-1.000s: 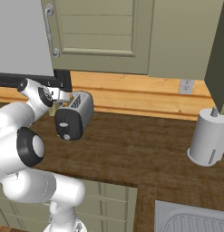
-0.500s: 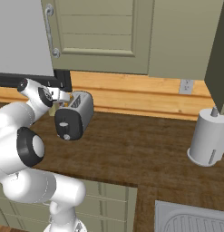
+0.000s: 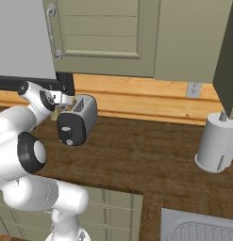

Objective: Start the toaster. Once the lever pops up, take the bread to the plate on the dining counter.

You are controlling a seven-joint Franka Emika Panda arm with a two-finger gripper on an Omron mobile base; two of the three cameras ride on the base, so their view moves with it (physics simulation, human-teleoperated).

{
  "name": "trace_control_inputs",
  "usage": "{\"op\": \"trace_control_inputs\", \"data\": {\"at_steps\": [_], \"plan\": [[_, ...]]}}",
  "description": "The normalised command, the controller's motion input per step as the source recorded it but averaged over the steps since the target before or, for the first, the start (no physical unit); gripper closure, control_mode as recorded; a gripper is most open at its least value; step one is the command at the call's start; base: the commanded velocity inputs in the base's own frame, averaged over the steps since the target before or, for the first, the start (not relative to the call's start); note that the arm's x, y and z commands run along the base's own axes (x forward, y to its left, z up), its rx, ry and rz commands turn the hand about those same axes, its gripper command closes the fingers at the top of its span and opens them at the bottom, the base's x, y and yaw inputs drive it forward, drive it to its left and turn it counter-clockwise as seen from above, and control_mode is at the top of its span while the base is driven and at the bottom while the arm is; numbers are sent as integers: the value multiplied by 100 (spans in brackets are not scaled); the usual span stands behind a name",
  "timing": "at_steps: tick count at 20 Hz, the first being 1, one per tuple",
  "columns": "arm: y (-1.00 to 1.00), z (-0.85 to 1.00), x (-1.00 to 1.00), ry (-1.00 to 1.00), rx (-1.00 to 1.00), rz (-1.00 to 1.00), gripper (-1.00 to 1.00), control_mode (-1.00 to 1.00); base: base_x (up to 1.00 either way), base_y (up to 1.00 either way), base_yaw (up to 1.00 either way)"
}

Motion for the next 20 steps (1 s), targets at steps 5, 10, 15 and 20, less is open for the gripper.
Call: {"op": "trace_control_inputs", "data": {"at_steps": [5,10,15,20], "plan": [[0,0,0,0,0,0,-100,-100,0,0,0],[0,0,0,0,0,0,-100,-100,0,0,0],[0,0,0,0,0,0,-100,-100,0,0,0],[0,0,0,0,0,0,-100,-100,0,0,0]]}}
